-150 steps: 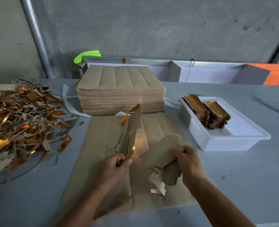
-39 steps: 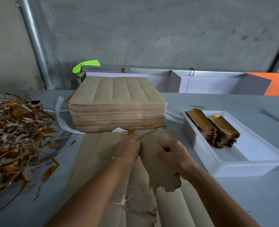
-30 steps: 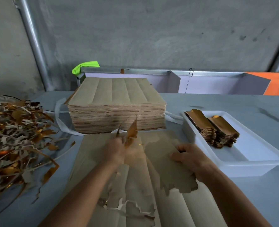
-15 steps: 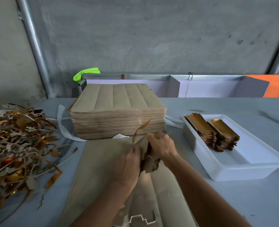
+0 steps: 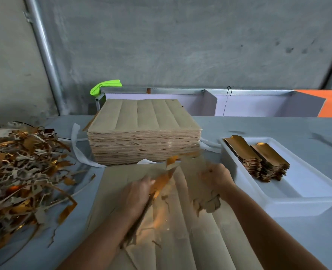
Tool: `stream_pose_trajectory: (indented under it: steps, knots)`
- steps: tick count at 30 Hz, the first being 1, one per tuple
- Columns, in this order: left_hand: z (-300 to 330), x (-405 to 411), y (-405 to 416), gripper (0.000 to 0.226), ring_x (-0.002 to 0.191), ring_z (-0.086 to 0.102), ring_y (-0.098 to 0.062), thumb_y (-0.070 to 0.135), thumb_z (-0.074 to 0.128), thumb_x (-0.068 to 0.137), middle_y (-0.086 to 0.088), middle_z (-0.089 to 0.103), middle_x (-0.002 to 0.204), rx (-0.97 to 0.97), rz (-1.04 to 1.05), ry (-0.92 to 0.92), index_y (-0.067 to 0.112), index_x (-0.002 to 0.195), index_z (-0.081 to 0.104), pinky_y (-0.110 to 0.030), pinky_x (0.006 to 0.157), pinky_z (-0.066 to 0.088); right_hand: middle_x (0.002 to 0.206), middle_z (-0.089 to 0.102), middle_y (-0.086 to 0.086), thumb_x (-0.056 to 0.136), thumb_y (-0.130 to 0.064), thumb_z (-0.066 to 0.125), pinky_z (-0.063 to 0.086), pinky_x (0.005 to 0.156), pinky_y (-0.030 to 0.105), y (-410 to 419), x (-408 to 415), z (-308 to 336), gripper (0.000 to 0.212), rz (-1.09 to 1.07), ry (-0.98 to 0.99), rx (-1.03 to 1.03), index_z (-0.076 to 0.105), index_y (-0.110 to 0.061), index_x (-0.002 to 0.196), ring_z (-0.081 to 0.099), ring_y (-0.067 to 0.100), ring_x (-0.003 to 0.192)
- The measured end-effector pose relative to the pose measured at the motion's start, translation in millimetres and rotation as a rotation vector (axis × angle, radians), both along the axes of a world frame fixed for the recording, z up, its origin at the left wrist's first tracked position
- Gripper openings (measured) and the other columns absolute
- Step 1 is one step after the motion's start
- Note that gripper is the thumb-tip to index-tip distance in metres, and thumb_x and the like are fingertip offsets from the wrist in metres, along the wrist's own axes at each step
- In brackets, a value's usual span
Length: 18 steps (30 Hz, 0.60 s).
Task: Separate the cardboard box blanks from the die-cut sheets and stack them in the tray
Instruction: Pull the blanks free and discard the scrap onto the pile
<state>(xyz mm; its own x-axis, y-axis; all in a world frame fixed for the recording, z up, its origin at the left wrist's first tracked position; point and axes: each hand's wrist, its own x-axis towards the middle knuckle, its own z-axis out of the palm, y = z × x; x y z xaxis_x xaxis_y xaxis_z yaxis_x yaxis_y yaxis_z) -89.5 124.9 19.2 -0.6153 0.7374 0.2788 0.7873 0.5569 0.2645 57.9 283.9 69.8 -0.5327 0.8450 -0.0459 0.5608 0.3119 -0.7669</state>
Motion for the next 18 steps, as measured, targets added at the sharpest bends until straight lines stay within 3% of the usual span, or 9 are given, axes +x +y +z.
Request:
stream_pose_trajectory:
  steps: [2, 6, 9, 11, 13, 15, 18]
  knots:
    - [4, -6, 2, 0.032, 0.11, 0.058, -0.029, 0.03, 0.042, 0.099, -0.012, 0.063, 0.119, 0.056, 0.028, -0.052, 0.012, 0.125, 0.05, -0.033, 0.083, 0.041, 0.105, 0.065, 0.017, 0.095, -0.01, 0.049, 0.056, 0.082, 0.04, 1, -1, 2, 0.019, 0.092, -0.03, 0.058, 0.062, -0.002, 0.106, 0.065, 0.03, 0.091]
    - [19, 0, 22, 0.088, 0.138, 0.027, -0.021, 0.033, 0.071, 0.082, -0.002, 0.029, 0.151, 0.256, -0.138, -0.128, 0.018, 0.15, 0.016, -0.033, 0.109, 0.029, 0.105, 0.066, 0.014, 0.095, -0.011, 0.051, 0.052, 0.079, 0.027, -8, -8, 6, 0.02, 0.272, -0.172, 0.291, 0.067, -0.002, 0.102, 0.064, 0.025, 0.093]
    - [39, -1, 44, 0.106, 0.14, 0.015, -0.022, 0.028, 0.078, 0.074, 0.0, 0.019, 0.155, 0.248, -0.245, -0.158, 0.022, 0.152, 0.006, -0.033, 0.113, 0.02, 0.106, 0.064, 0.008, 0.096, -0.014, 0.05, 0.05, 0.079, 0.024, -16, -13, 6, 0.02, 0.396, -0.248, 0.45, 0.066, -0.008, 0.105, 0.063, 0.021, 0.095]
    - [53, -3, 52, 0.099, 0.135, 0.023, -0.02, 0.022, 0.077, 0.075, -0.001, 0.032, 0.149, 0.249, -0.347, -0.257, 0.028, 0.151, 0.014, -0.03, 0.111, 0.024, 0.102, 0.065, 0.008, 0.095, -0.013, 0.05, 0.049, 0.078, 0.027, -17, -13, 6, 0.019, 0.436, -0.299, 0.536, 0.066, -0.01, 0.104, 0.063, 0.023, 0.094]
    - [62, -6, 55, 0.076, 0.127, 0.04, -0.017, 0.02, 0.074, 0.079, -0.002, 0.05, 0.136, 0.244, -0.45, -0.364, 0.028, 0.144, 0.035, -0.028, 0.107, 0.033, 0.095, 0.063, 0.007, 0.095, -0.013, 0.05, 0.046, 0.073, 0.027, -13, -11, 7, 0.016, 0.445, -0.324, 0.567, 0.064, -0.011, 0.101, 0.06, 0.022, 0.086]
    - [66, -8, 54, 0.043, 0.116, 0.054, -0.015, 0.021, 0.067, 0.085, -0.001, 0.061, 0.125, 0.232, -0.485, -0.409, 0.019, 0.127, 0.059, -0.028, 0.101, 0.041, 0.092, 0.062, 0.005, 0.095, -0.014, 0.05, 0.045, 0.068, 0.025, -9, -7, 9, 0.013, 0.449, -0.335, 0.556, 0.063, -0.012, 0.099, 0.057, 0.019, 0.08]
    - [67, -9, 52, 0.016, 0.092, 0.064, -0.02, 0.02, 0.06, 0.091, -0.006, 0.071, 0.095, 0.334, -0.39, -0.415, 0.01, 0.091, 0.072, -0.031, 0.088, 0.048, 0.097, 0.065, 0.008, 0.095, -0.014, 0.051, 0.051, 0.074, 0.03, -8, -2, 5, 0.014, 0.477, -0.308, 0.546, 0.062, -0.011, 0.103, 0.061, 0.022, 0.084]
